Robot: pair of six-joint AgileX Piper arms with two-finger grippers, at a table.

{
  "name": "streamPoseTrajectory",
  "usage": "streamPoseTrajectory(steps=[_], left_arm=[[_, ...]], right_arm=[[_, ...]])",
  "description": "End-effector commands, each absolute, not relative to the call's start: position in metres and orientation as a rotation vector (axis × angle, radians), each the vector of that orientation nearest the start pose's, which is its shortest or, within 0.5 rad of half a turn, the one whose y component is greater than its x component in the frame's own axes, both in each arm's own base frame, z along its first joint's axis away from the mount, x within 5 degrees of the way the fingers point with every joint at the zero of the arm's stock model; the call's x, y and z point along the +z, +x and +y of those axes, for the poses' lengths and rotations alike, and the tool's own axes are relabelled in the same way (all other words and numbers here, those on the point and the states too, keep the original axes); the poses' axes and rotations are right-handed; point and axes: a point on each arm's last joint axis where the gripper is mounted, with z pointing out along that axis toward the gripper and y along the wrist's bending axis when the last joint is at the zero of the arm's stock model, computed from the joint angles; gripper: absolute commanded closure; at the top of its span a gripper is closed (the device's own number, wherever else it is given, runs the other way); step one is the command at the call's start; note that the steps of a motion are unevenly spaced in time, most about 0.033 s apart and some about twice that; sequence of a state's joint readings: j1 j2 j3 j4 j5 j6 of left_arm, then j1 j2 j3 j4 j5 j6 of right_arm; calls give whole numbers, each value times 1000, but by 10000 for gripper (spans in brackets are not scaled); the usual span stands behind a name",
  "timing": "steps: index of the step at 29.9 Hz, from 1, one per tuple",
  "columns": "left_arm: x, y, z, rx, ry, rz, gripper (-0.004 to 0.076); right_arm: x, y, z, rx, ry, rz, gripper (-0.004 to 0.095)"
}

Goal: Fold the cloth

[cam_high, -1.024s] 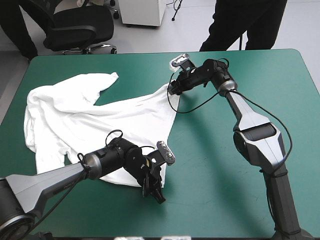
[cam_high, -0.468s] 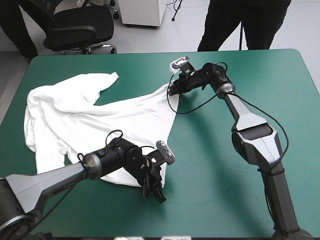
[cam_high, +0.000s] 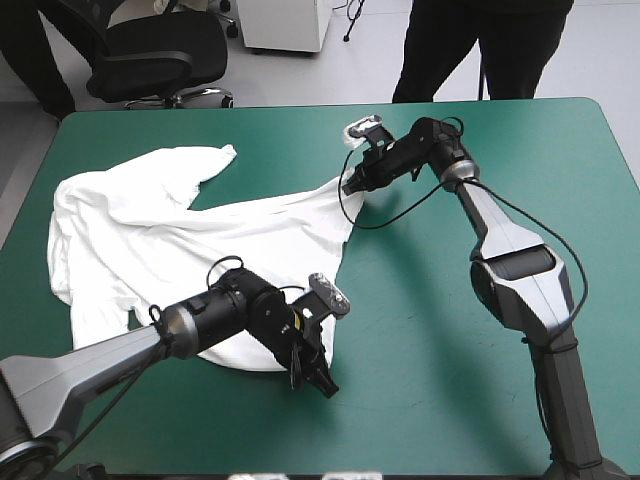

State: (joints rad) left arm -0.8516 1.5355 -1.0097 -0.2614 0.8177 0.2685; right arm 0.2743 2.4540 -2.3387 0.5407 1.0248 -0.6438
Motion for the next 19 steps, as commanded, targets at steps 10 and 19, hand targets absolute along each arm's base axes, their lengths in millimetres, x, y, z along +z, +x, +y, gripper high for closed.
streamPoseTrajectory(steps=[10, 19], left_arm=[[421, 182, -205, -358, 1029, 2089, 741], [519, 178, -178, -248, 868, 1786, 741]], right_arm=[[484, 399, 97, 376, -723, 1883, 925], [585, 289, 60, 189, -594, 1645, 925]])
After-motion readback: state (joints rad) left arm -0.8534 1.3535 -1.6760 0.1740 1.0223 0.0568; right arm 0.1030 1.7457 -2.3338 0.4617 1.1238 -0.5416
